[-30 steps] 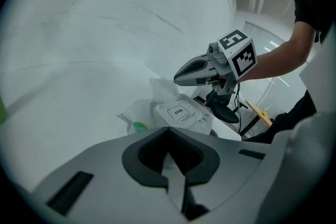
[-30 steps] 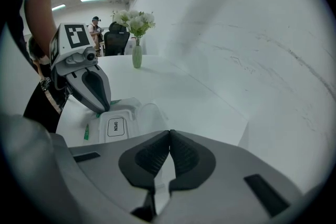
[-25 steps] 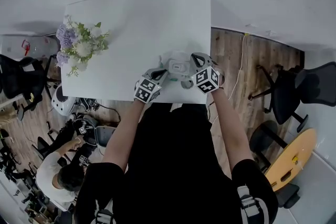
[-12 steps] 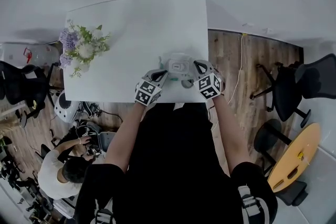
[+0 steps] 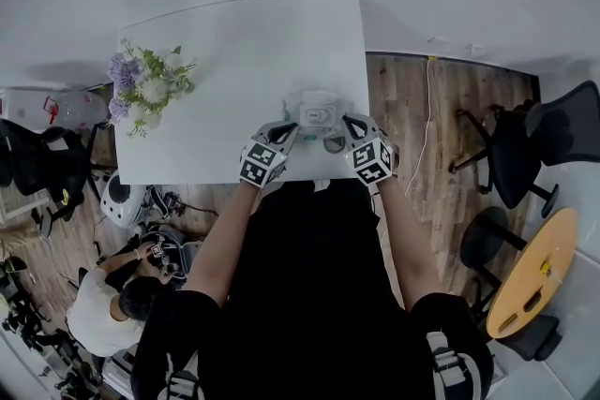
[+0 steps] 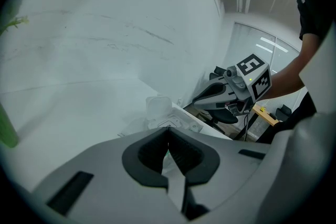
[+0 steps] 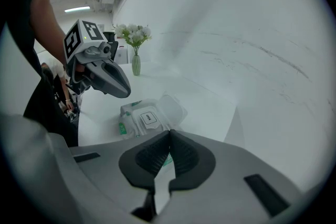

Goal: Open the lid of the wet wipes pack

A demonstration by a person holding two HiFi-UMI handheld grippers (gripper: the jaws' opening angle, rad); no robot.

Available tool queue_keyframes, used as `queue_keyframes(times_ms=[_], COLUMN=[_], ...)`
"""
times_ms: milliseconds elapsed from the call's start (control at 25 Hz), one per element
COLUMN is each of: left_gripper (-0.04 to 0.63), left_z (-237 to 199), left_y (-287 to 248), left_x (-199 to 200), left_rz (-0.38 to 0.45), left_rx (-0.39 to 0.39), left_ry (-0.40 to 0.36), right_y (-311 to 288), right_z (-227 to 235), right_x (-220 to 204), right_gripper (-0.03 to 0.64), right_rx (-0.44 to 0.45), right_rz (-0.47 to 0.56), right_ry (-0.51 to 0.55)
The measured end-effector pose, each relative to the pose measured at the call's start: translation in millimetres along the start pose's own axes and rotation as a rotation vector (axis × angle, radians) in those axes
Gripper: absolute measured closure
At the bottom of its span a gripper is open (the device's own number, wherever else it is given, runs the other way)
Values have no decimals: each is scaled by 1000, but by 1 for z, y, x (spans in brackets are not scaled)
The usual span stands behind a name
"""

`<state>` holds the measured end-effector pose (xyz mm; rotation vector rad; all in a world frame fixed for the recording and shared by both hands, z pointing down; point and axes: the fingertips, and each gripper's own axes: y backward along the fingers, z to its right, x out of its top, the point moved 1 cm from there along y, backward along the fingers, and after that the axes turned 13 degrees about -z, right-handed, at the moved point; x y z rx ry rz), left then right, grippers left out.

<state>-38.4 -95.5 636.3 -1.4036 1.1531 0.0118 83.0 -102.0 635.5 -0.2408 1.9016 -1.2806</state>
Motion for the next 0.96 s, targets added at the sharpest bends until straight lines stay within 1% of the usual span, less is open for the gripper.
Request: queue_keyframes(times_ms=[480, 960], left_gripper=[574, 574], left_z=[9, 11], left_y=[12, 17], left_x=[-6, -9], left_rz=[8, 5], left_rx=[-11, -24], left_ry=[-34, -42], right_y=[14, 21], right_z=[-19, -28], right_x=[-10, -18], right_gripper=[601, 601], right_rx=[-13, -14], right_rz=[28, 12], right_ry=[-40, -70])
